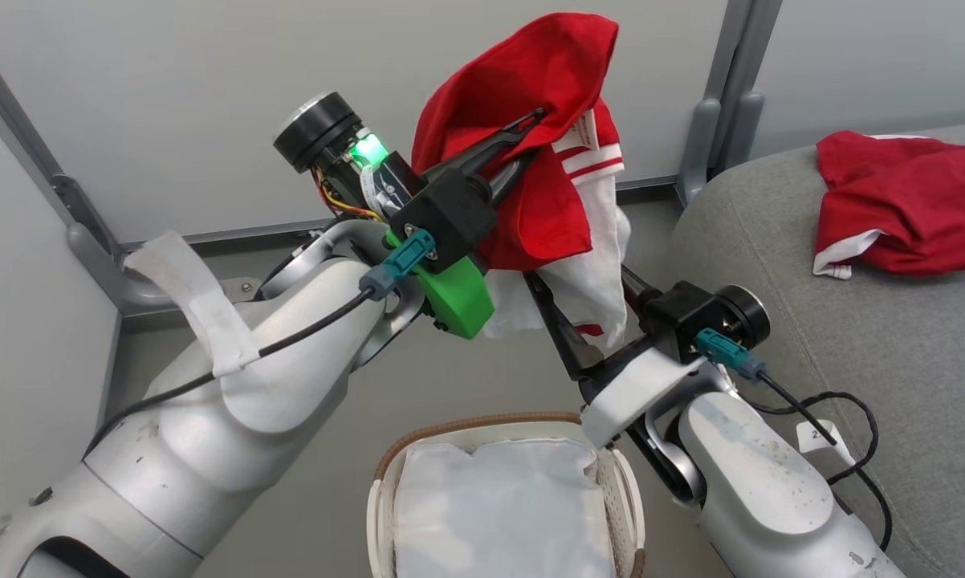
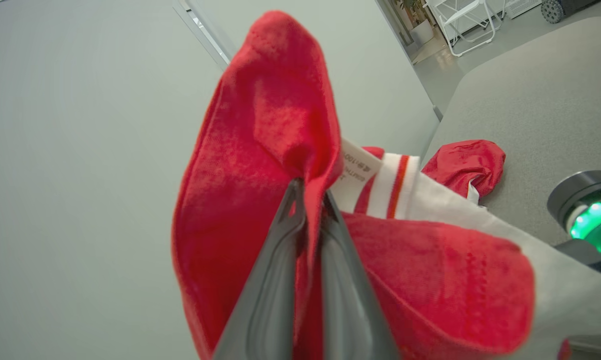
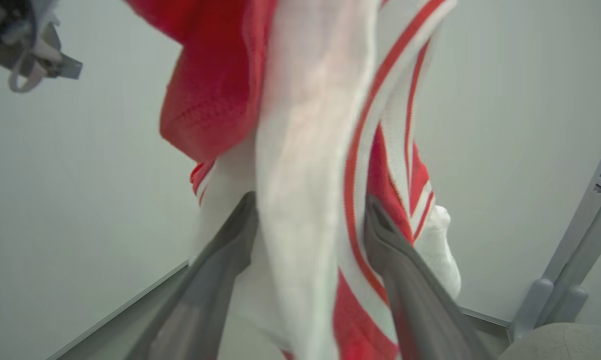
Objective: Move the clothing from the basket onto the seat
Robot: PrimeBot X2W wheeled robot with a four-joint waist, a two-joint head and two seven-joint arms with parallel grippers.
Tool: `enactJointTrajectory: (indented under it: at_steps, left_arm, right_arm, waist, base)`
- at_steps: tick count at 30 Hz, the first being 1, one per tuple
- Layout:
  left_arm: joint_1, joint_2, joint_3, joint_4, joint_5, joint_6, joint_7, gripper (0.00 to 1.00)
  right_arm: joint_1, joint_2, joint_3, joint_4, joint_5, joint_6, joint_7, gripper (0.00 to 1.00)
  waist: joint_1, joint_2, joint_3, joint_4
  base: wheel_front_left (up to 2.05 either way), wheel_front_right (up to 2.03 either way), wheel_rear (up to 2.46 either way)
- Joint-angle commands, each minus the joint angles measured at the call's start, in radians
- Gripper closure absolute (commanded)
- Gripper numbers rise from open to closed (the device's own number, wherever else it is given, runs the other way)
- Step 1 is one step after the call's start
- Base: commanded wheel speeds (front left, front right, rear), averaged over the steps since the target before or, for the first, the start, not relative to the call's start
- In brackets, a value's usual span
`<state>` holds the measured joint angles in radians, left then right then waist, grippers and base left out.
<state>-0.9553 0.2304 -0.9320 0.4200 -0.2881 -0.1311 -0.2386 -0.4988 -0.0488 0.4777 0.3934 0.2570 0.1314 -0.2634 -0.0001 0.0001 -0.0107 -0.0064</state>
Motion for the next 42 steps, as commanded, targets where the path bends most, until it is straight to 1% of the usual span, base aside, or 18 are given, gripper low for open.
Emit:
enactJointTrajectory:
  at_steps: [1,2,3,4,5,6,7,18,22,23,24,25,31,34,37,42]
  left_arm:
    - [-0.015,-0.006,-0.002,-0.013,-0.006,0.001,-0.007,1.0]
    - [-0.011,-0.007,-0.004,-0.018,-0.012,0.001,-0.007,1.0]
    - [-0.003,-0.007,-0.007,-0.021,-0.02,0.001,-0.005,1.0]
    - [0.002,-0.006,-0.009,-0.024,-0.024,0.001,-0.003,1.0]
    - [0.009,-0.003,-0.01,-0.027,-0.031,0.001,-0.002,1.0]
    - [0.015,0.002,-0.011,-0.028,-0.034,0.001,-0.001,1.0]
    - [0.023,0.007,-0.01,-0.029,-0.038,0.002,-0.001,1.0]
    - [0.113,0.056,0.015,-0.003,-0.099,0.017,-0.011,1.0]
    - [0.138,0.055,0.024,0.009,-0.122,0.019,-0.017,1.0]
    - [0.144,0.053,0.027,0.011,-0.128,0.019,-0.018,0.73]
    - [0.152,0.051,0.03,0.013,-0.135,0.018,-0.019,0.23]
    - [0.159,0.05,0.034,0.014,-0.144,0.018,-0.019,0.0]
    - [0.229,0.065,0.057,0.017,-0.189,0.022,-0.024,0.0]
    - [0.295,0.064,0.073,0.001,-0.223,0.019,-0.026,0.0]
    - [0.348,0.071,0.078,-0.011,-0.233,0.019,-0.027,0.0]
    - [0.44,0.065,0.11,-0.037,-0.239,0.027,-0.028,0.0]
  right_arm:
    - [-0.016,-0.003,0.011,0.019,0.018,-0.001,-0.002,0.0]
    - [-0.021,-0.003,0.02,0.032,0.029,-0.001,-0.002,0.0]
    - [-0.028,-0.003,0.029,0.041,0.043,-0.001,-0.002,0.43]
    - [-0.035,-0.003,0.035,0.047,0.05,-0.001,-0.002,0.59]
    - [-0.04,-0.003,0.04,0.052,0.057,-0.001,-0.002,0.84]
    - [-0.043,-0.003,0.043,0.055,0.062,-0.001,-0.002,0.97]
    - [-0.046,-0.003,0.047,0.057,0.065,-0.001,-0.002,1.0]
    - [-0.036,-0.003,0.053,0.029,0.061,-0.001,-0.002,1.0]
    - [-0.028,-0.003,0.044,0.026,0.059,-0.001,-0.002,1.0]
    - [-0.026,-0.003,0.041,0.027,0.058,-0.001,-0.002,1.0]
    - [-0.024,-0.003,0.035,0.029,0.057,-0.001,-0.002,1.0]
    - [-0.023,-0.003,0.03,0.031,0.056,-0.001,-0.002,1.0]
    - [-0.021,-0.003,-0.014,0.034,0.04,-0.001,-0.002,1.0]
    - [-0.019,-0.003,-0.043,0.025,0.023,-0.001,-0.002,1.0]
    - [-0.016,-0.003,-0.067,0.03,0.008,-0.001,-0.002,1.0]
    - [-0.007,-0.003,-0.099,0.036,-0.019,-0.001,-0.002,1.0]
  waist:
    - [0.0001,-0.0001,-0.005,0.009]
    - [0.0001,-0.0001,-0.006,0.012]
    - [0.0001,-0.0001,-0.008,0.014]
    - [0.0001,-0.0001,-0.009,0.015]
    - [0.0001,-0.0001,-0.01,0.016]
    - [0.0001,-0.0001,-0.011,0.017]
    - [0.0001,-0.0001,-0.011,0.016]
    - [0.0001,-0.0001,-0.012,-0.005]
    - [0.0001,-0.0001,-0.011,-0.006]
    - [0.0001,-0.0001,-0.011,-0.005]
    - [0.0001,-0.0001,-0.01,-0.005]
    - [0.0001,-0.0001,-0.01,-0.005]
    - [0.0001,-0.0001,-0.005,-0.007]
    - [0.0001,-0.0001,0.0,-0.009]
    - [0.0001,-0.0001,0.003,-0.009]
    - [0.0001,-0.0001,0.011,-0.01]
  base:
    - [0.0,0.0,0.0]
    - [0.0,0.0,0.0]
    - [0.0,0.0,0.0]
    - [0.0,0.0,0.0]
    - [0.0,0.0,0.0]
    - [0.0,0.0,0.0]
    - [0.0,0.0,0.0]
    - [0.0,0.0,0.0]
    - [0.0,0.0,0.0]
    - [0.0,0.0,0.0]
    - [0.0,0.0,0.0]
    - [0.0,0.0,0.0]
    - [0.0,0.0,0.0]
    - [0.0,0.0,0.0]
    - [0.0,0.0,0.0]
    - [0.0,0.0,0.0]
